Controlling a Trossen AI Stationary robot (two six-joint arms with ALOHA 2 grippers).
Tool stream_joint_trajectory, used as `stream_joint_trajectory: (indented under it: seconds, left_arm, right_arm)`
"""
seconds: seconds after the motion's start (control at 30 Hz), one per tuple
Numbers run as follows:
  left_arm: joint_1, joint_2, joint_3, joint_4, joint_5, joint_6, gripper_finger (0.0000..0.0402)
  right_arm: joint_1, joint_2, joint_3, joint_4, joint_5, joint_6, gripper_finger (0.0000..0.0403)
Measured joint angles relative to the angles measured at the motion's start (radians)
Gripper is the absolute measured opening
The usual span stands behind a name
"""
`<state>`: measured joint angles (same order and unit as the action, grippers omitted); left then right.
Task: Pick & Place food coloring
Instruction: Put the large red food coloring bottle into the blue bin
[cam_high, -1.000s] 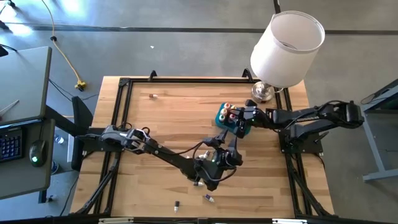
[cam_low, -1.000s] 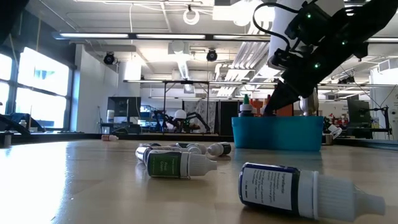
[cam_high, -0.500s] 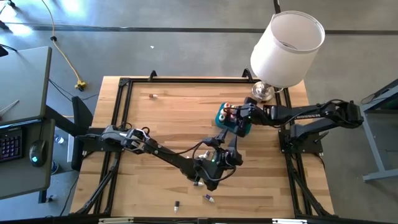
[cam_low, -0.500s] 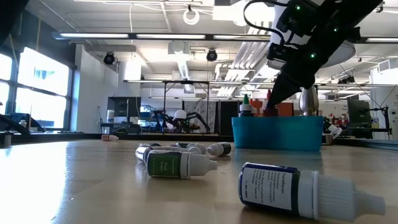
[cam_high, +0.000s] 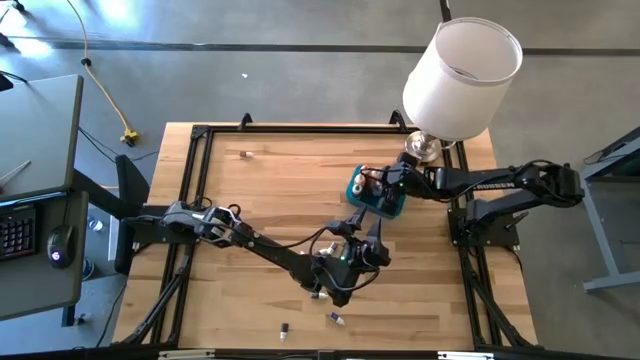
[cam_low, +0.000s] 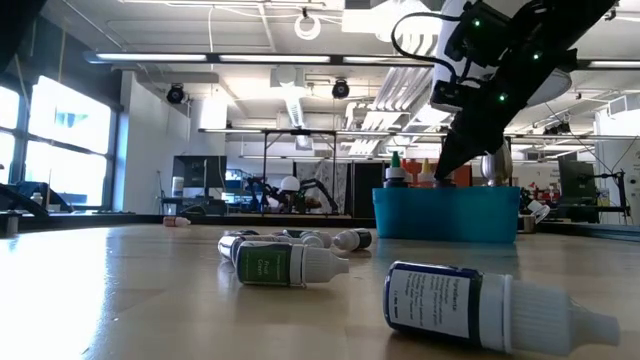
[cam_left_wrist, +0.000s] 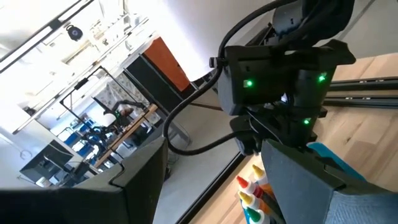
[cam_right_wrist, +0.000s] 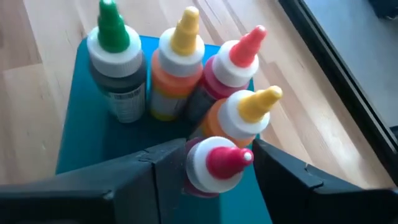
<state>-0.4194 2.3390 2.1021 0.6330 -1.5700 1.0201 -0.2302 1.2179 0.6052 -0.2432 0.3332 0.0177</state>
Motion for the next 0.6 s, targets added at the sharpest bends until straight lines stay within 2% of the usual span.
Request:
stream_joint_trajectory:
  seconds: [0.3, 0.6]
  left_arm:
    - [0.0, 0.0, 0.0, -0.007, 0.0, 0.0, 0.0257]
    - [0.0, 0.0, 0.0, -0.007, -0.001, 0.0, 0.0257]
  right_arm:
    - [-0.006, 0.0, 0.001, -0.009, -0.004, 0.0, 0.0165]
    - [-0.006, 0.0, 0.002, -0.062, 0.116, -0.015, 0.0146]
